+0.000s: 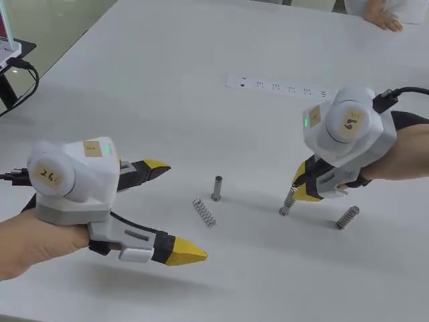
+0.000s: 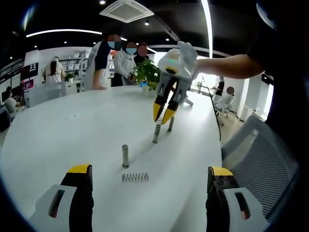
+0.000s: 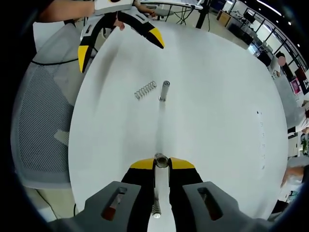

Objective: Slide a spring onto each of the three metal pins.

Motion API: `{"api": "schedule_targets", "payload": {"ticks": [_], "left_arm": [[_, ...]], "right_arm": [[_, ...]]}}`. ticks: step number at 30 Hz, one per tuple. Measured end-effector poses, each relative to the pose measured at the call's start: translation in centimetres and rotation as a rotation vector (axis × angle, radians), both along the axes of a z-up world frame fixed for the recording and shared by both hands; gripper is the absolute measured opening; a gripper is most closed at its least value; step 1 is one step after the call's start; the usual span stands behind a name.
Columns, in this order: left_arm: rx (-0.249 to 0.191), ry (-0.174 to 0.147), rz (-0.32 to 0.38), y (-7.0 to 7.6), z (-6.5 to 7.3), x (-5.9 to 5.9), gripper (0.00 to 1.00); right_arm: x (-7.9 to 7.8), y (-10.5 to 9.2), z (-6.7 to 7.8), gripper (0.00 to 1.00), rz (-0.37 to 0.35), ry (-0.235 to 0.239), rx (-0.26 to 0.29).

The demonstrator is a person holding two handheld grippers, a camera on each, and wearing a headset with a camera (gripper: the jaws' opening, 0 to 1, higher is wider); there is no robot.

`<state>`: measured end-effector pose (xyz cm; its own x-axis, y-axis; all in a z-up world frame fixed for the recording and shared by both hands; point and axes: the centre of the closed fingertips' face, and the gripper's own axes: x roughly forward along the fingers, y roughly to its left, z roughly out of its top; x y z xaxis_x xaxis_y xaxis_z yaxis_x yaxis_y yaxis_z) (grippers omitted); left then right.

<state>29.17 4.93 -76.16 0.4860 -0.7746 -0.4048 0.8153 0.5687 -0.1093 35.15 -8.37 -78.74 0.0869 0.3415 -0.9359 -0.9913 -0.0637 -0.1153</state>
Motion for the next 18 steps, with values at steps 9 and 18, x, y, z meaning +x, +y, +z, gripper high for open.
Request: {"api": "schedule_targets", "payload": {"ticks": [9,18], "left_arm": [[-0.001,0.002,-0.001,0.0,-0.1,0.1,0.96],[0.008,0.010,-0.008,0.0,-0.4,-0.1,0.95]], "right_arm": [[0.1,-0.2,-1.1,0.07,-0.009,0.017,-0.008],[0.0,-0.3,-2.4,0.07,-0.011,0.034,-0.021]]}}
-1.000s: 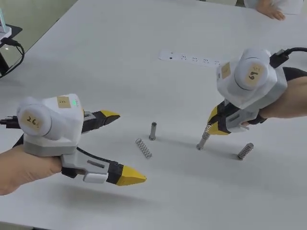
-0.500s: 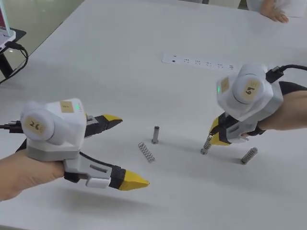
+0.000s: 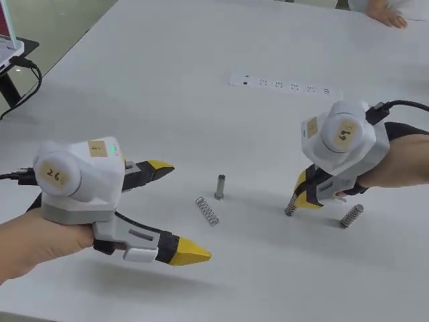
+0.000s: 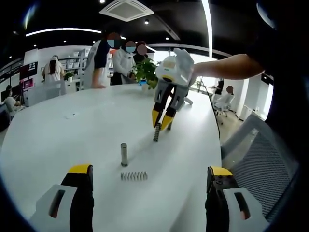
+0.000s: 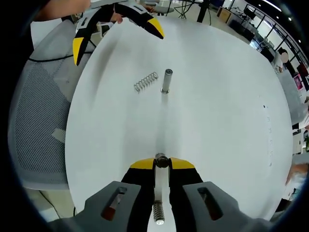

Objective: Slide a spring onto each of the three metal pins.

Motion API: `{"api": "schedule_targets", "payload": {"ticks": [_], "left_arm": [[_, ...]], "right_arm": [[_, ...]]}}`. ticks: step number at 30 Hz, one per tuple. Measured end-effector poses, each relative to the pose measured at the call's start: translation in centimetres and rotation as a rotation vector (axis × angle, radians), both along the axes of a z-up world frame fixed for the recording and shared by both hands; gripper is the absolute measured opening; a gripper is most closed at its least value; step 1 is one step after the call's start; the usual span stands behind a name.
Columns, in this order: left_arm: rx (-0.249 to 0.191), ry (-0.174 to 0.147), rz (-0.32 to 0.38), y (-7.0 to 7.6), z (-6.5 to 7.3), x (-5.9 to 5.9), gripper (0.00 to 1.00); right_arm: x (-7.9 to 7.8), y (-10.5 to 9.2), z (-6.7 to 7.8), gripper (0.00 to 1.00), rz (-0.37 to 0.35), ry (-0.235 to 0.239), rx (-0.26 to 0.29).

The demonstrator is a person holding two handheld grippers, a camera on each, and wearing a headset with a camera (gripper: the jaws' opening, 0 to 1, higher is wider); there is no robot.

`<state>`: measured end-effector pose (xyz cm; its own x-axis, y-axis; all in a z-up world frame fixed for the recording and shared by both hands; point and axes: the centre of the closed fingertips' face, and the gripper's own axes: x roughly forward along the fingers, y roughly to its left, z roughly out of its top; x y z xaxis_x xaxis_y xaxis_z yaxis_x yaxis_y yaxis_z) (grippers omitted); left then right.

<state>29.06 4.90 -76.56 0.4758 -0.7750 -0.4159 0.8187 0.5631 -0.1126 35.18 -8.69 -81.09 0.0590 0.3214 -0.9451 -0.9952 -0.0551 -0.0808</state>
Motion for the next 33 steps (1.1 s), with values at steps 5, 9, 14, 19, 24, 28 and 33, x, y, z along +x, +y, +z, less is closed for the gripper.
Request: {"api": "schedule_targets", "payload": {"ticks": [5,9,14,19,24,28,33], "left_arm": [[-0.008,-0.001,0.007,0.08,0.19,0.28,0.95],[-0.008,-0.002,0.003,-0.10,0.26,0.32,0.95],[-0.007,0.000,-0.001,-0.18,0.18,0.18,0.95],[-0.006,0.000,-0.001,-0.15,0.20,0.10,0.95],[-0.010,0.001,0.004,-0.07,0.26,0.01,0.95],[-0.006,0.002,0.004,-0.01,0.22,-0.08,0.95],[-0.007,0.001,0.006,-0.08,0.35,-0.05,0.95]], "right_arm": [[0.05,0.17,0.05,0.07,-0.015,0.016,0.019],[-0.11,0.15,0.15,0.08,-0.002,0.019,0.016],[-0.26,0.23,0.20,0.08,0.026,0.015,0.009],[-0.35,0.23,0.18,0.08,0.027,0.018,0.002],[-0.43,0.19,0.16,0.10,0.018,0.026,0.006],[-0.52,0.24,0.16,0.12,0.011,0.038,0.018],[0.15,0.58,0.72,0.22,-0.019,0.019,0.063]]}}
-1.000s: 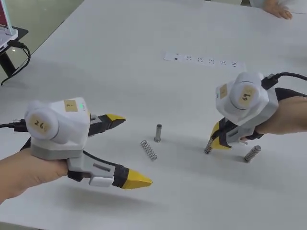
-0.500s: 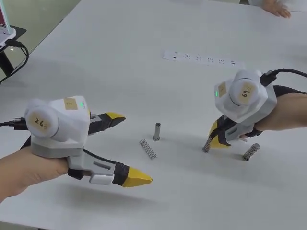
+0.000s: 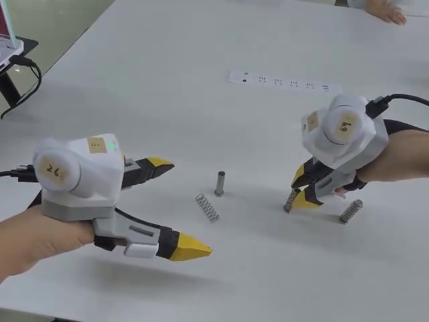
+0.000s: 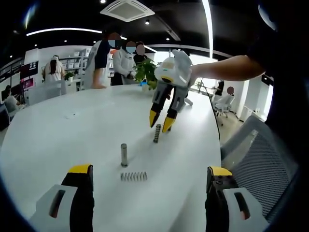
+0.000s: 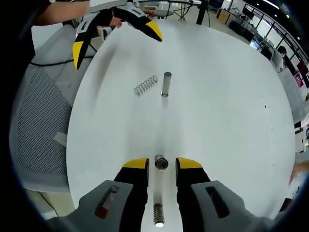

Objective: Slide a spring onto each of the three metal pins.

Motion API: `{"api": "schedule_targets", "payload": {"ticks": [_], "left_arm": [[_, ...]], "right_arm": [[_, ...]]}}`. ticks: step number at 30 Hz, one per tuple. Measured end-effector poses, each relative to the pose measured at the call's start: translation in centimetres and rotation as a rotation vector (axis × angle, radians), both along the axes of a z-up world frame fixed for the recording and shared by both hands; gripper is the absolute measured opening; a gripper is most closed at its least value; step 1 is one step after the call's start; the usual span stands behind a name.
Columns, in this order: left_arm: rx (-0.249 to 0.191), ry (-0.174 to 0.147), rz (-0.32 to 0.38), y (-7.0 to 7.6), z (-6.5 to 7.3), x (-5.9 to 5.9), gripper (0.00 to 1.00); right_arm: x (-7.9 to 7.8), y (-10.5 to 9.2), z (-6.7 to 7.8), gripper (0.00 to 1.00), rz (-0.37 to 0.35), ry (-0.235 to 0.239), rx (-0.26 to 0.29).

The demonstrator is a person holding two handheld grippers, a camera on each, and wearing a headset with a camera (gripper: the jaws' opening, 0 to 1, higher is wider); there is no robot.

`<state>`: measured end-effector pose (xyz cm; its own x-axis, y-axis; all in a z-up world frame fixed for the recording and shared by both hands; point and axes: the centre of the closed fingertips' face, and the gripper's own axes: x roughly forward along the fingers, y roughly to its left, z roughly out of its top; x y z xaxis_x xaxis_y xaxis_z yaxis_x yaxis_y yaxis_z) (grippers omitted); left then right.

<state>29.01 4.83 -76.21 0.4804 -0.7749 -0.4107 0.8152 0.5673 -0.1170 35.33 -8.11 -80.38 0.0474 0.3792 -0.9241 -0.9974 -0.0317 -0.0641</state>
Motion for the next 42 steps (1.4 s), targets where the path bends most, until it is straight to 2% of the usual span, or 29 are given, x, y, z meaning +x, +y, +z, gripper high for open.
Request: {"api": "schedule_targets", "payload": {"ticks": [7,11,17,21,24,27,31,33,37,42], "left_arm": [[0.000,-0.001,0.002,-0.1,0.0,0.1,0.95],[-0.008,-0.004,0.001,-0.4,0.2,0.2,0.95],[-0.009,-0.007,0.001,-0.4,0.3,0.2,0.95],[-0.011,-0.009,0.001,-0.4,0.5,0.1,0.95],[-0.018,-0.010,0.004,-0.4,0.7,0.1,0.96],[-0.021,-0.013,0.005,-0.3,0.7,0.1,0.96],[-0.020,-0.012,0.003,-0.3,0.7,0.0,0.96],[-0.018,-0.013,0.000,-0.4,0.7,0.0,0.96],[-0.019,-0.013,0.001,-0.4,0.8,0.1,0.96],[-0.015,-0.014,-0.001,-0.2,0.8,0.1,0.96]], "right_arm": [[-0.2,0.0,0.5,0.24,-0.034,0.018,0.043],[-0.5,0.1,0.8,0.28,-0.076,0.032,0.094],[-0.5,0.3,1.3,0.34,-0.125,0.029,0.151],[-0.5,0.3,2.0,0.36,-0.153,0.017,0.191],[-0.4,0.6,2.6,0.40,-0.173,-0.013,0.239],[-0.6,0.4,2.9,0.39,-0.183,-0.015,0.245],[-0.8,0.5,3.5,0.41,-0.201,-0.019,0.281],[-0.6,0.5,3.8,0.45,-0.213,-0.042,0.300],[-1.0,0.2,4.0,0.45,-0.250,-0.028,0.333],[-1.3,-0.5,3.6,0.46,-0.279,-0.035,0.343]]}}
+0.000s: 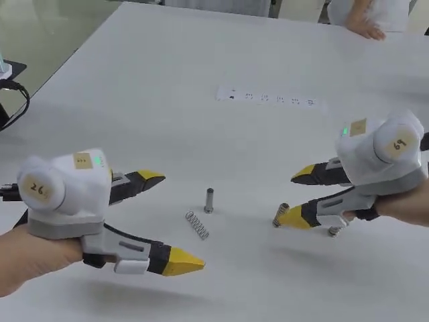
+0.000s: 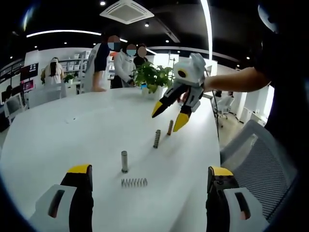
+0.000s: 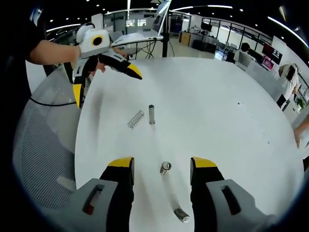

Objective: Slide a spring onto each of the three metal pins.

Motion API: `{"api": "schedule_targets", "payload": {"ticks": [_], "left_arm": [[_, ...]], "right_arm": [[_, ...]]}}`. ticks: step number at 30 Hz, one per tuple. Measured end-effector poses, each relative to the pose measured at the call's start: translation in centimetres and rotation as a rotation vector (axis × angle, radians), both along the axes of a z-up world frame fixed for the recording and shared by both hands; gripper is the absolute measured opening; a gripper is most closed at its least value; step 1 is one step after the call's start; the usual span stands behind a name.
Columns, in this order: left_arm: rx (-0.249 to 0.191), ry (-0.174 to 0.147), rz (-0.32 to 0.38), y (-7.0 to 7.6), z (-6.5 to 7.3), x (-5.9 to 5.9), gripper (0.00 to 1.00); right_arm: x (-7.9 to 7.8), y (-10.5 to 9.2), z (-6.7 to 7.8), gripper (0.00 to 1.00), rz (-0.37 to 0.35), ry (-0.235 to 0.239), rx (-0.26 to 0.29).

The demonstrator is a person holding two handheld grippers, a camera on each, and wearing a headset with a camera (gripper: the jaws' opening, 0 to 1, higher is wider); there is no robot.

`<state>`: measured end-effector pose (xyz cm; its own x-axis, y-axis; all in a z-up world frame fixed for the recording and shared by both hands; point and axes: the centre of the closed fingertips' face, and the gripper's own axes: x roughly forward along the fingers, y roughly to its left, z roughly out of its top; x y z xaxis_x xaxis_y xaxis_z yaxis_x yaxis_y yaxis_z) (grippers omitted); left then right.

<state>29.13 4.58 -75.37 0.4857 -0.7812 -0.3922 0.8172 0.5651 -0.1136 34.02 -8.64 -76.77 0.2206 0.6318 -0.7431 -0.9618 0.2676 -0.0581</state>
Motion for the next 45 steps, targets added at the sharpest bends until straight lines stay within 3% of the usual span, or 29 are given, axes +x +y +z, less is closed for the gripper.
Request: {"api": "schedule_targets", "payload": {"ticks": [7,10,15,27,39,45], "left_arm": [[-0.002,0.001,0.003,0.0,0.0,0.0,0.96],[-0.004,-0.001,0.002,-0.2,0.0,-0.1,0.96],[-0.021,-0.001,0.002,-0.5,0.3,-0.2,0.96],[-0.017,-0.001,0.008,0.0,0.3,-0.1,0.96],[-0.011,-0.004,0.017,0.2,0.5,0.1,0.95],[-0.011,-0.001,0.021,0.0,0.3,0.0,0.95]], "right_arm": [[-0.4,-0.7,0.2,0.46,-0.028,0.008,0.021],[-0.5,-0.7,0.7,0.47,-0.056,0.022,0.062],[-1.2,-0.5,1.0,0.47,-0.054,0.013,0.068],[-2.5,-1.2,1.3,0.46,-0.073,0.004,0.091],[-3.5,-2.7,-0.1,0.44,-0.112,0.038,0.085],[-3.8,-3.0,-0.1,0.43,-0.112,0.031,0.086]]}}
